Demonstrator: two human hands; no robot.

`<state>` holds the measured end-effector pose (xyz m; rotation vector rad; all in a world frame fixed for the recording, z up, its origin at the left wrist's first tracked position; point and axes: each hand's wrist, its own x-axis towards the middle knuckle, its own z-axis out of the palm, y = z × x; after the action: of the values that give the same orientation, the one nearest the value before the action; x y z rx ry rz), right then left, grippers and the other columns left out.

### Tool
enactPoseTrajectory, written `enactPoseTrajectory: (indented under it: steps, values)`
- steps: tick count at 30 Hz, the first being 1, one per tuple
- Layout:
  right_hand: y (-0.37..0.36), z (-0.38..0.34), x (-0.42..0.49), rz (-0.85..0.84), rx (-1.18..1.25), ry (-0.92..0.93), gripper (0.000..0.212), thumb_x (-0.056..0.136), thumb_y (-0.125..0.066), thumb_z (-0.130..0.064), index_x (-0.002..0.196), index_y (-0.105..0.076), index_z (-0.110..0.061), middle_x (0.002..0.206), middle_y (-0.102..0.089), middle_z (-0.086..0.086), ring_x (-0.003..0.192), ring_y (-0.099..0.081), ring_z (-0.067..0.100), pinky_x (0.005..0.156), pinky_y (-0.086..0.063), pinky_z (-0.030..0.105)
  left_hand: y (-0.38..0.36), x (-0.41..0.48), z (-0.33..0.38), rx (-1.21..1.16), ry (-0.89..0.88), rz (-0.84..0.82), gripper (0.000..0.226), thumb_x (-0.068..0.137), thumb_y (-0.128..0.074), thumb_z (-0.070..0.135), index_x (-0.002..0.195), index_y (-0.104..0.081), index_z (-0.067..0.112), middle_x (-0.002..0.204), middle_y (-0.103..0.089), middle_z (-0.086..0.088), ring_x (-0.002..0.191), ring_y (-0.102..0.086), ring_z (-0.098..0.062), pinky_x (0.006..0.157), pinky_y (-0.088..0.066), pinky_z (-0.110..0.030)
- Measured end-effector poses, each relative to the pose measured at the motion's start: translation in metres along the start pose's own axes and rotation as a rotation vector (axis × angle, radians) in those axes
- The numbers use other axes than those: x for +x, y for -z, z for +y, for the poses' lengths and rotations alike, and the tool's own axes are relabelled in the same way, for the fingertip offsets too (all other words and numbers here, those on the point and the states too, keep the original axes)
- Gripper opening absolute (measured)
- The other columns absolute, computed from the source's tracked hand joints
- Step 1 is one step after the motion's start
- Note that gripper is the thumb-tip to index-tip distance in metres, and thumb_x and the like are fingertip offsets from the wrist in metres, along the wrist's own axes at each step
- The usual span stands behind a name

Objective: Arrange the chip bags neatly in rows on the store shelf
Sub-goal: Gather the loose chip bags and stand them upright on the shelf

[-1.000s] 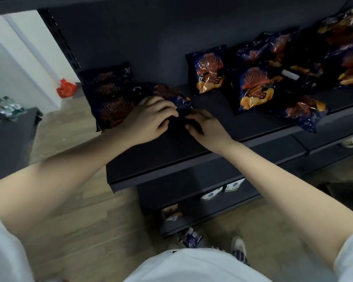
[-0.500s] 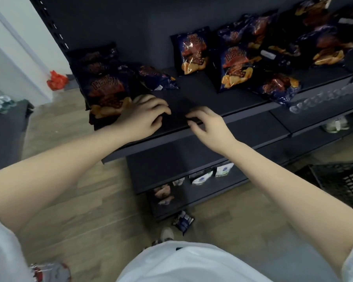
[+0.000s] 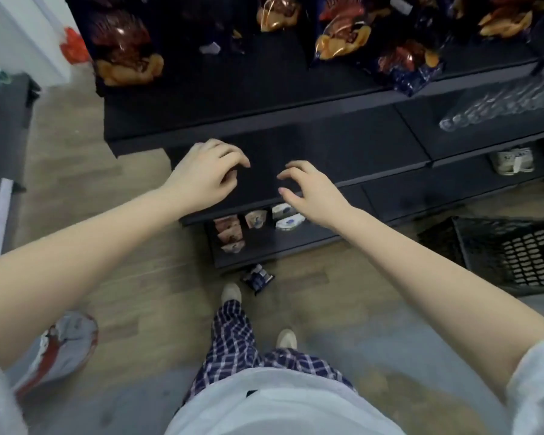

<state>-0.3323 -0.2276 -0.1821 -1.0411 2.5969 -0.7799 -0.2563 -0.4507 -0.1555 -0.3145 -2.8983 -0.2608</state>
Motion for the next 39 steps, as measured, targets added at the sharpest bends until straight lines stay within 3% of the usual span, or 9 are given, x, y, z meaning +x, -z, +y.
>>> enactPoseTrajectory:
  steps: [8,19,27,33,39]
  values:
    - [-0.086,0.039,-0.021,-0.249,-0.049,-0.248,0.049,0.093,-0.050,-0.044,0.129,-0.051,-0.011,0.134,-0.046,0.014,0.120,-0.048,0.035,0.097,-0.043,0.045,-0.084,-0.084,0.018,-0.136,0.258,-0.269,0.036,0.085,-0.055,0.016,0.121,-0.057,0.019,0.125,-0.060,0.000,0.118,-0.047,-0.028,0.095,-0.037,-0.043]
    - [-0.239,0.117,0.003,-0.527,-0.085,-0.409,0.051,0.094,-0.050,-0.036,0.135,-0.042,-0.007,0.137,-0.040,0.019,0.126,-0.039,0.039,0.101,-0.039,0.042,-0.238,-0.153,-0.032,-0.227,0.490,-0.540,0.040,0.086,-0.054,0.017,0.126,-0.055,0.018,0.129,-0.057,-0.007,0.119,-0.045,-0.033,0.098,-0.039,-0.043]
    - [-0.388,0.181,0.017,-0.564,0.010,-0.478,0.045,0.092,-0.052,-0.030,0.133,-0.043,-0.013,0.139,-0.042,0.011,0.121,-0.047,0.035,0.092,-0.043,0.041,-0.381,-0.185,-0.063,-0.227,0.598,-0.722,0.050,0.087,-0.055,0.026,0.136,-0.042,0.026,0.140,-0.047,-0.002,0.127,-0.038,-0.026,0.102,-0.035,-0.039]
    - [-0.508,0.252,0.026,-0.546,0.093,-0.529,0.051,0.091,-0.058,-0.027,0.135,-0.040,-0.009,0.136,-0.047,0.014,0.119,-0.049,0.034,0.088,-0.041,0.034,-0.506,-0.224,-0.068,-0.353,0.706,-0.645,0.044,0.092,-0.052,0.026,0.135,-0.043,0.025,0.129,-0.055,-0.005,0.120,-0.046,-0.027,0.098,-0.038,-0.038]
    - [-0.612,0.332,0.040,-0.586,0.054,-0.563,0.063,0.088,-0.063,-0.025,0.139,-0.032,-0.005,0.136,-0.047,0.018,0.121,-0.048,0.035,0.090,-0.041,0.034,-0.639,-0.263,-0.081,-0.550,0.807,-0.629,0.044,0.088,-0.058,0.020,0.131,-0.047,0.024,0.132,-0.052,-0.006,0.120,-0.049,-0.026,0.100,-0.040,-0.043]
